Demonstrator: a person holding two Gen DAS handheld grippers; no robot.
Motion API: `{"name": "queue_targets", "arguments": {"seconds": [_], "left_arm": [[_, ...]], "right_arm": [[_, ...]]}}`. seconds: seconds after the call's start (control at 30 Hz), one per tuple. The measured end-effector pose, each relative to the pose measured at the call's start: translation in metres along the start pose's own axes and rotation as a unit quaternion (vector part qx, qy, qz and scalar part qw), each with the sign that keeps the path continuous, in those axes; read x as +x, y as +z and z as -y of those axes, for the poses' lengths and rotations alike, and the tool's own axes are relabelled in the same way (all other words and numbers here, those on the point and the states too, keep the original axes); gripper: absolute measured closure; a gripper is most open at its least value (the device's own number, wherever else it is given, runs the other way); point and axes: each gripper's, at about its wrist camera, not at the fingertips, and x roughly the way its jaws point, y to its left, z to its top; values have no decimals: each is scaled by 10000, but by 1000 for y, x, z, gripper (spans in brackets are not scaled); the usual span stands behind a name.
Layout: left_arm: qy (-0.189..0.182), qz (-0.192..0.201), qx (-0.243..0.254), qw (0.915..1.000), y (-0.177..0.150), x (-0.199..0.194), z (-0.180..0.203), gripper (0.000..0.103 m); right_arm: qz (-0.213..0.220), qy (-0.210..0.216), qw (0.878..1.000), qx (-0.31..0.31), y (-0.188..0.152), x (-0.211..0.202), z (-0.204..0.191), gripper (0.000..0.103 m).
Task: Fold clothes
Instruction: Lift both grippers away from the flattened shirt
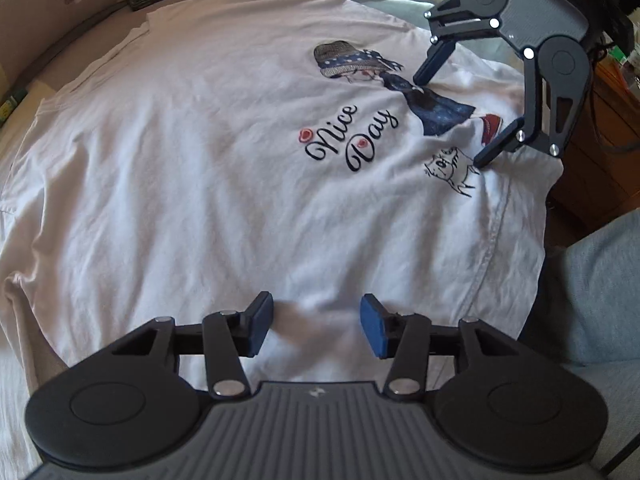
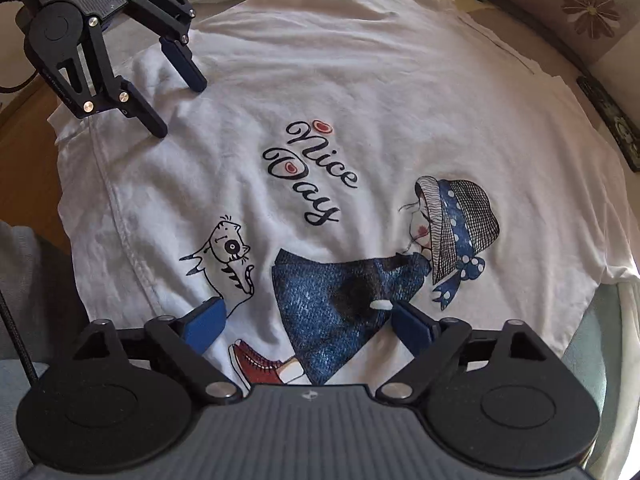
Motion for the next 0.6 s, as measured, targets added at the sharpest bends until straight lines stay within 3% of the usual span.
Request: {"name": "queue_targets", "arguments": {"seconds": [0.07,0.13,0.23,0.3,0.33,0.47,0.6], "left_arm": [[23,-121,84,9999,-21,-7,6,35],[82,-314,-112,9994,-38,-15,4,31],[201,-682,-588,9957,-49,-24,-7,30],[331,-918,-893,9912,-44,-30,-18,35],[429,-711,-962,9919,-35,-35,-24,35],[738,122,-1063,9915,9,-32,-52,34],[962,942,-1013,9857,63,-9,-83,34]], "right_arm": [[-89,7,10000,9,-18,-5,6,0],[-92,7,9999,-105,-37,-14,12,0],[-508,-18,9987,-41,-40,-21,17,0],[-610,-112,9977,260,-28,-28,23,0],[-618,-164,9971,405,-22,-31,26,0],[229,-458,9958,762,22,-39,44,0],[852,-584,9919,737,77,-8,65,0]]}}
